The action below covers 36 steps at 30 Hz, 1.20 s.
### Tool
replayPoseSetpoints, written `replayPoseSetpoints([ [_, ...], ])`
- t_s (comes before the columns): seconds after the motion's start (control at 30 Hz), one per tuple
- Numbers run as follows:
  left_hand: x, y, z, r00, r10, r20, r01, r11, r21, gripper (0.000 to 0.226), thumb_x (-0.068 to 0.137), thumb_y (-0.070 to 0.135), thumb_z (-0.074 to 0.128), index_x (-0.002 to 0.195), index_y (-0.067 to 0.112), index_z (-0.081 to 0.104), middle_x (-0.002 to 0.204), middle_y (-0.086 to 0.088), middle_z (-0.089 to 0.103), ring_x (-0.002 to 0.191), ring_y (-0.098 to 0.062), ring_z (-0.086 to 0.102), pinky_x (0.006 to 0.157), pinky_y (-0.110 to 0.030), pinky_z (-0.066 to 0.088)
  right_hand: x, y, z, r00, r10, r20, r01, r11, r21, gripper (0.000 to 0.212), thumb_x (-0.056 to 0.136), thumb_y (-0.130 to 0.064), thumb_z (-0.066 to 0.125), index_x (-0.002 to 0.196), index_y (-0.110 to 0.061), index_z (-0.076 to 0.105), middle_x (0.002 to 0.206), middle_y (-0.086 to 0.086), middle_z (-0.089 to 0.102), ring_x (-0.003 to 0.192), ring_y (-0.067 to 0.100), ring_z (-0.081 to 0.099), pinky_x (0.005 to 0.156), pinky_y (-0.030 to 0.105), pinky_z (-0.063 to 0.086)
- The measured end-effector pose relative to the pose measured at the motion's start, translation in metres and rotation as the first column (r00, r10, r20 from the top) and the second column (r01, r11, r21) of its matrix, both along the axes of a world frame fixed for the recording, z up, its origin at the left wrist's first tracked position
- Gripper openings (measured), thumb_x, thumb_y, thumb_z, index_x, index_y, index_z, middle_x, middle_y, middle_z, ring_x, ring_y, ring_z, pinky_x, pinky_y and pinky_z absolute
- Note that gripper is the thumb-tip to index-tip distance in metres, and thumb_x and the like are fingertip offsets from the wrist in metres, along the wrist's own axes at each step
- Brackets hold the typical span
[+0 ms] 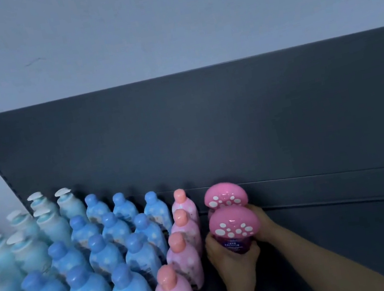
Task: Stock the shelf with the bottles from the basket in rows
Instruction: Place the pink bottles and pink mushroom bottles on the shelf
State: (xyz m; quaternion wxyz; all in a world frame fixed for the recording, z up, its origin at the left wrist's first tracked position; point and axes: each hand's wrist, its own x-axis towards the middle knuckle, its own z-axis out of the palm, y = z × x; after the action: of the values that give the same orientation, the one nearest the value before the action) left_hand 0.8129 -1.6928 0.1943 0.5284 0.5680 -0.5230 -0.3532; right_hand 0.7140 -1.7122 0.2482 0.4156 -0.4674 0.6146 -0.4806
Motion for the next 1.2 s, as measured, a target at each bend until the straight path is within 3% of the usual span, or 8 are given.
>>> replayPoseSetpoints([
  [0.1,-0.001,0.014,0.006,0.999,0.029,-0.041,-0.031,0.998,-0.049,0.089,0.033,0.032,0.082,0.116,0.024,0.05,0.111,-0.001,0.062,0.101,-0.018,0.063,0.087,-0.043,0.053,-0.006,0.012,0.001,0.991,0.08,-0.108,-0.075,0.996,0.046,0.025,0.089,-0.009,0.06,0.105,-0.024,0.051,0.103,-0.003,0.06,0.091,0.01,0.057,0.073,0.015,0.047],
  [0.17,-0.002,0.036,0.012,0.998,0.035,-0.06,-0.041,0.994,-0.099,0.122,0.035,0.028,0.087,0.142,0.014,0.03,0.139,-0.014,0.042,0.128,-0.028,0.043,0.107,-0.048,0.036,-0.013,0.027,-0.001,0.971,0.062,-0.231,-0.052,0.997,0.05,0.059,0.077,-0.015,0.073,0.125,-0.023,0.039,0.12,-0.001,0.055,0.103,0.012,0.055,0.077,0.011,0.044],
  [0.3,0.006,0.083,0.055,0.998,-0.044,-0.048,0.02,0.908,-0.42,0.092,0.065,0.05,0.062,0.142,0.049,0.011,0.153,0.018,0.015,0.141,-0.006,0.017,0.116,-0.026,0.017,-0.019,0.07,0.033,0.887,-0.343,-0.309,0.311,0.939,-0.149,0.064,0.085,-0.023,0.066,0.138,-0.012,0.034,0.137,0.007,0.048,0.126,0.018,0.044,0.095,0.02,0.033],
  [0.4,0.018,0.063,0.109,0.957,0.063,0.284,0.152,0.725,-0.672,0.066,0.085,0.044,0.042,0.145,0.021,0.026,0.153,-0.003,0.024,0.142,-0.02,0.017,0.115,-0.039,0.011,-0.015,0.102,0.083,0.688,-0.55,-0.474,0.382,0.829,-0.407,0.06,0.094,-0.035,0.05,0.144,-0.01,0.027,0.148,0.006,0.034,0.137,0.019,0.029,0.109,0.028,0.024],
  [0.5,0.019,0.03,0.165,0.758,0.273,0.592,0.277,0.687,-0.672,0.064,0.091,0.045,0.034,0.145,0.01,0.031,0.152,-0.018,0.026,0.141,-0.035,0.019,0.112,-0.054,0.006,-0.006,0.128,0.128,0.314,-0.68,-0.663,0.349,0.732,-0.585,0.062,0.096,-0.047,0.031,0.147,-0.012,0.022,0.154,0.008,0.023,0.144,0.024,0.014,0.117,0.039,0.009],
  [0.57,0.016,0.03,0.184,0.694,0.265,0.669,0.372,0.664,-0.649,0.066,0.092,0.047,0.033,0.146,0.01,0.029,0.154,-0.018,0.022,0.142,-0.035,0.015,0.112,-0.054,-0.002,-0.003,0.143,0.149,0.096,-0.682,-0.725,0.32,0.711,-0.627,0.065,0.093,-0.05,0.024,0.146,-0.014,0.025,0.154,0.011,0.023,0.144,0.028,0.014,0.116,0.046,0.007],
  [0.67,0.008,0.052,0.2,0.666,0.286,0.689,0.443,0.591,-0.674,0.066,0.093,0.049,0.031,0.146,0.01,0.026,0.155,-0.018,0.019,0.143,-0.035,0.013,0.111,-0.052,-0.009,-0.003,0.172,0.168,-0.088,-0.647,-0.757,0.337,0.696,-0.634,0.065,0.092,-0.05,0.024,0.145,-0.013,0.028,0.152,0.014,0.027,0.142,0.032,0.019,0.114,0.05,0.01],
  [1.2,-0.12,0.28,0.184,0.681,-0.085,0.727,0.706,0.341,-0.621,0.071,0.093,0.049,0.029,0.149,0.007,0.012,0.155,-0.022,0.01,0.144,-0.036,0.008,0.111,-0.057,-0.004,-0.076,0.44,0.134,-0.348,-0.515,-0.783,0.687,0.428,-0.587,0.065,0.092,-0.051,0.027,0.143,-0.012,0.033,0.149,0.016,0.032,0.139,0.035,0.026,0.111,0.055,0.018],
])
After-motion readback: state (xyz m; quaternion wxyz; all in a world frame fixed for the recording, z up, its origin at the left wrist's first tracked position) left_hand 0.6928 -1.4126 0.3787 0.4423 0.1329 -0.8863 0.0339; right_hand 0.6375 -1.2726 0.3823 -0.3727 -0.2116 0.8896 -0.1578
